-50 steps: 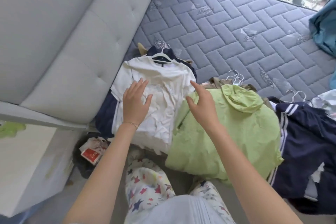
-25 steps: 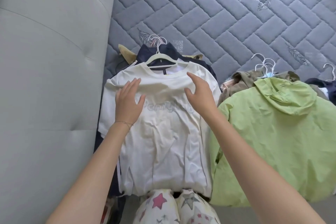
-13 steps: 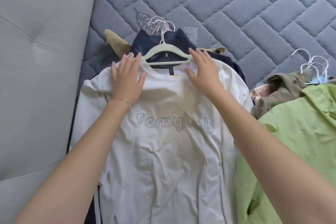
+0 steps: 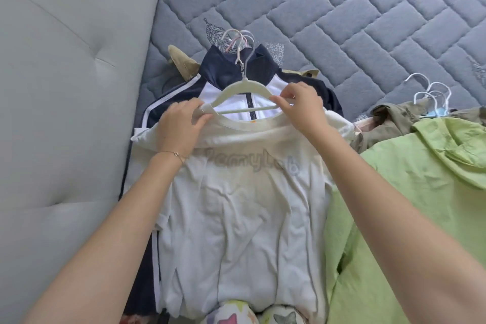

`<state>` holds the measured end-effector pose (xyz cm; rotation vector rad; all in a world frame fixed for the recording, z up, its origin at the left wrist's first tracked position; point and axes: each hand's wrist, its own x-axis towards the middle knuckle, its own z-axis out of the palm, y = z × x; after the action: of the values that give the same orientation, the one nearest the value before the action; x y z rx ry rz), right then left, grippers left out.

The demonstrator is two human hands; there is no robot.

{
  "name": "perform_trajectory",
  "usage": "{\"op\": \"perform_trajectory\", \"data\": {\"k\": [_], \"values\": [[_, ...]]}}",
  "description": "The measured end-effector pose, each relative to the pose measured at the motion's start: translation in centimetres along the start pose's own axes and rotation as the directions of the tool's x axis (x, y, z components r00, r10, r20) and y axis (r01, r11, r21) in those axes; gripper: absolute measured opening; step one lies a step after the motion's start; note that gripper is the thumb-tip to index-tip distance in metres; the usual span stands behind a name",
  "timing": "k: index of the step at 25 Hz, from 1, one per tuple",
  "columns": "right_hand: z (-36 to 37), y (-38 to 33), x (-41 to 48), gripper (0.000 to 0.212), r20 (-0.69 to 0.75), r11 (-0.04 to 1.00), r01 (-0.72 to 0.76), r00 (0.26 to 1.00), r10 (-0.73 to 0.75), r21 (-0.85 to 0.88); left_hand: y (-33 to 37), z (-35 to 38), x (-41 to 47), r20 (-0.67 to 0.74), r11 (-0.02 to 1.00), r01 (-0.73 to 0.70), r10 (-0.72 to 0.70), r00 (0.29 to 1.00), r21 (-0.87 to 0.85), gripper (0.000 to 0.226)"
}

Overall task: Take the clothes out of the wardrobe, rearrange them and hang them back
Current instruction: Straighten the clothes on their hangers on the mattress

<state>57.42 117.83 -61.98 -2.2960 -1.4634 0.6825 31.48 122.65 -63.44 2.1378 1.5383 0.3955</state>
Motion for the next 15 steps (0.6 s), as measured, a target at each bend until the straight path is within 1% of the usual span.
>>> {"op": "perform_trajectory", "data": {"k": [3,8,12,15], "values": [[-3.6,-2.6,-3.8,0.031,0.056,0.996,-0.015,0.998,0.010,0.087,2.0,-4.6,-3.2,0.028,0.995,0.039,-0.036,0.999,-0.089,0.023],[-10.3,-9.2,-11.3,0.030,0.005,0.991,-0.020,1.000,0.020,0.130,6.6,-15.2,-8.1,-0.037,0.987,0.085,-0.091,0.995,-0.137,0.018],[-16.3,-14.3,-17.6,0.037,-0.026,0.971,-0.031,0.999,0.039,0.236,10.4,-23.5,-12.8,-0.102,0.992,0.068,-0.079,0.992,-0.107,0.018],[-19.7,-18.0,-22.7,0.035,-0.081,0.955,-0.022,0.996,0.048,0.294,12.2,-28.8,-16.6,-0.125,0.990,0.062,-0.078,0.989,-0.127,0.017]]}}
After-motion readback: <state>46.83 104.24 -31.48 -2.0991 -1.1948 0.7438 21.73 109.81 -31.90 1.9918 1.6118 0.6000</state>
